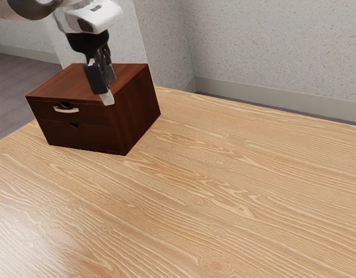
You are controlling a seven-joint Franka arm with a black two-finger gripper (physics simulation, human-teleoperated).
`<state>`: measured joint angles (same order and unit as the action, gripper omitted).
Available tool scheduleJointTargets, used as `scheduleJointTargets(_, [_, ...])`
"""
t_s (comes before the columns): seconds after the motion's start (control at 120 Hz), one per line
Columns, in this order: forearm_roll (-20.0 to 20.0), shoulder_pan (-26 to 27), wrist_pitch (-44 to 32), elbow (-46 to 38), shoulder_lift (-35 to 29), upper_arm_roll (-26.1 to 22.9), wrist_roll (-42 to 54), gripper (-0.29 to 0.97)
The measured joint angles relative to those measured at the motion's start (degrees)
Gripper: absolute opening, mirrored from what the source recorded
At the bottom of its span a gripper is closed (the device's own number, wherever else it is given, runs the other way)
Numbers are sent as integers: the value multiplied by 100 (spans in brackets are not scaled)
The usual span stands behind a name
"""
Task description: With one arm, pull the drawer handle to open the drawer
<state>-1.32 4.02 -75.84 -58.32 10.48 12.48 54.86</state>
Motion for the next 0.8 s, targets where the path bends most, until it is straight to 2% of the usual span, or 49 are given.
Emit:
scheduleJointTargets(0.275, [-1,-126,5,-55,166,60,-154,68])
scheduleJointTargets(0.45, [24,-748,55,-645,-122,113,-71,68])
scheduleJointTargets(0.592, [24,-1305,-155,-1136,-431,-57,451,68])
scheduleJointTargets(0.8, [-3,-1956,-640,-1330,-396,-59,1702,68])
